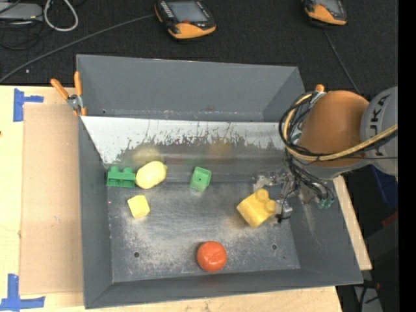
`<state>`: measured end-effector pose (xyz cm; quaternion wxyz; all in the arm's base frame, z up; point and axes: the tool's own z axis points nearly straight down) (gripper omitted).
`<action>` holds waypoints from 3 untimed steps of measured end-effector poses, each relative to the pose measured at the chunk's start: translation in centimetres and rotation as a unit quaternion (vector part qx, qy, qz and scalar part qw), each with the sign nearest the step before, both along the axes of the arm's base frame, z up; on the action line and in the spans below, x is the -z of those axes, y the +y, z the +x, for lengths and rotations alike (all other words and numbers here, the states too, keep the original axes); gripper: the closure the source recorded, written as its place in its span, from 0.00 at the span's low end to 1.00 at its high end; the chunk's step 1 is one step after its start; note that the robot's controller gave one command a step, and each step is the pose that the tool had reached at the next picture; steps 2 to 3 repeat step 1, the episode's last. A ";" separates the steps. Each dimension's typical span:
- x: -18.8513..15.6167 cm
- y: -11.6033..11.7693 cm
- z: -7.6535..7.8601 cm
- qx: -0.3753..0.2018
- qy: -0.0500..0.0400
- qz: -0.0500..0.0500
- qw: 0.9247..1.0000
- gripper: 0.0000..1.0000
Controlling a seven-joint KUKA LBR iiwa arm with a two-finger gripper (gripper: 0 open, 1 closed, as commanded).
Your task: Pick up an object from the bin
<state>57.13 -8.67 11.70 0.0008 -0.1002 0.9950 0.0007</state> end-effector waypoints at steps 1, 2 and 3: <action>-2.9 0.1 -0.1 0.000 0.002 0.001 1.000 1.00; -2.9 0.1 -0.1 0.000 0.002 0.001 1.000 1.00; -2.9 0.1 -0.1 0.000 0.002 0.001 1.000 1.00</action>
Offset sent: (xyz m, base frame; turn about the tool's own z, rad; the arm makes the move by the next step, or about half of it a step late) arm -0.0011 0.0004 0.0810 0.0002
